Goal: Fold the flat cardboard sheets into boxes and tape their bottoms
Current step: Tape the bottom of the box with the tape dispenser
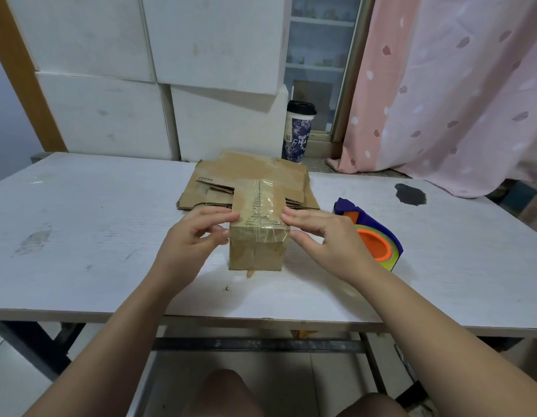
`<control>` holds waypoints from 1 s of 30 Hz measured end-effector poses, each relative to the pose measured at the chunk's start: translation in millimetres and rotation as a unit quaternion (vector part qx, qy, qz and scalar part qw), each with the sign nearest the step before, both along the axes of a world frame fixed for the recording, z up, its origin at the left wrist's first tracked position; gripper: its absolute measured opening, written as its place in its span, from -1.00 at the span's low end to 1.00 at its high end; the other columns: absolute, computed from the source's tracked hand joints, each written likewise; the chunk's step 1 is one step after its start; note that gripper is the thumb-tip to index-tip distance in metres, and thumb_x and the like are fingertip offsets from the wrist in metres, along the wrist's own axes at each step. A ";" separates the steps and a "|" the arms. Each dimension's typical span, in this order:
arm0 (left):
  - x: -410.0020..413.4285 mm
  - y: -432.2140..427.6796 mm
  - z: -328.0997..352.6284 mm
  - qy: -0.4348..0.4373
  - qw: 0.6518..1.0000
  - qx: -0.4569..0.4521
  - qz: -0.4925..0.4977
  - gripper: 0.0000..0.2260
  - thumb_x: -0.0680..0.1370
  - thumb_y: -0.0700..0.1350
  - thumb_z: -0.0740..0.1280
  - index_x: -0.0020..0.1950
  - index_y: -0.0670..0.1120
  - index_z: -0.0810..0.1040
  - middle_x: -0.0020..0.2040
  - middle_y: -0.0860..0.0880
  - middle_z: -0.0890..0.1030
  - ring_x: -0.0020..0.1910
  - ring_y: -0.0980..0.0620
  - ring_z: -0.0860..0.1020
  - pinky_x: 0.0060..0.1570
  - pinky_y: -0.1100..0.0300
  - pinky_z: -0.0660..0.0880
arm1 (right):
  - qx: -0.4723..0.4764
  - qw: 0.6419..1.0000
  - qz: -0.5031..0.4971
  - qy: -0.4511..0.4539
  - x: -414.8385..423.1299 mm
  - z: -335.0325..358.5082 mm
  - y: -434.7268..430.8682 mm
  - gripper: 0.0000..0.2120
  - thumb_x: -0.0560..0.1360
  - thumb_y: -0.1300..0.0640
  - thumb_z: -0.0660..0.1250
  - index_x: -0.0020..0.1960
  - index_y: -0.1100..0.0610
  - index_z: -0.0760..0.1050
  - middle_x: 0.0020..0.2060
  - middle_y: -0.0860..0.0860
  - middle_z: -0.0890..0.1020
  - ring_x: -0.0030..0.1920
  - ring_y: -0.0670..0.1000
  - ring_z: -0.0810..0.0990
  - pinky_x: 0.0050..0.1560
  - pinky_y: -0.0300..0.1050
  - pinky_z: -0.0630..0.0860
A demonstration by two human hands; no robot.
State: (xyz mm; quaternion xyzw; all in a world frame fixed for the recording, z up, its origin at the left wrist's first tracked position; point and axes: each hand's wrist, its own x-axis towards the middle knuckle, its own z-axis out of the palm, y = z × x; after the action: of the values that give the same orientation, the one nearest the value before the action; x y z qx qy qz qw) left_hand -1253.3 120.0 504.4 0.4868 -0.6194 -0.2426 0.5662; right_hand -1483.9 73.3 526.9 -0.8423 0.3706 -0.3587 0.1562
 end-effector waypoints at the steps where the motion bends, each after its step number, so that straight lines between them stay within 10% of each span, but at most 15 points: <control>1: 1.7 -1.4 0.2 0.000 1.000 0.003 -0.005 -0.64 0.49 -0.36 0.34 -0.04 0.14 0.62 0.05 0.15 0.57 -0.11 0.16 0.55 -0.04 0.40 0.49 | 0.005 1.000 0.001 -0.004 0.0 -0.2 -0.3 -0.72 0.52 0.24 0.38 0.22 0.15 0.58 0.21 -0.04 0.59 0.21 -0.37 0.36 0.24 -0.53 0.26; 10: 1.4 -11.9 -1.5 -0.125 0.991 -0.029 -0.029 -0.72 0.49 -0.36 0.31 -0.14 0.05 0.48 0.18 0.34 0.51 -0.07 -0.04 0.55 -0.15 0.36 0.45 | 0.049 0.994 -0.014 -0.102 9.5 -11.9 -0.8 -0.79 0.45 0.24 0.44 0.07 0.10 0.65 0.10 -0.26 0.56 0.23 -0.24 0.51 0.38 0.17 0.33; 23: -6.2 -24.4 -11.0 -0.221 0.967 -0.124 0.037 -0.88 0.45 -0.13 0.34 -0.04 -0.04 0.47 0.15 0.32 0.45 -0.34 0.00 0.45 -0.28 0.23 0.41 | -0.031 0.988 0.011 -0.152 25.5 -37.8 -12.6 -0.83 0.44 0.22 0.40 -0.01 0.25 0.49 0.13 -0.01 0.56 0.34 0.01 0.45 0.31 0.01 0.42; 30: -11.2 -33.9 -0.9 -0.176 0.979 -0.102 -0.029 -0.45 0.48 0.39 0.05 0.09 0.04 0.60 0.05 0.04 0.56 0.08 0.20 0.47 0.05 0.32 0.35 | -0.009 0.991 0.031 -0.131 19.2 -41.5 -16.8 -0.70 0.51 0.12 0.30 0.22 0.16 0.50 0.20 0.02 0.47 0.43 -0.07 0.32 0.39 -0.13 0.30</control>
State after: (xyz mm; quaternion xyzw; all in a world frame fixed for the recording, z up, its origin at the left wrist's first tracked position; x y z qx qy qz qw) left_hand -1264.6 86.2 503.5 0.4431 -0.7447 -0.1050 0.4879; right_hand -1464.6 56.4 485.4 -0.8007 0.3177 -0.4640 0.2065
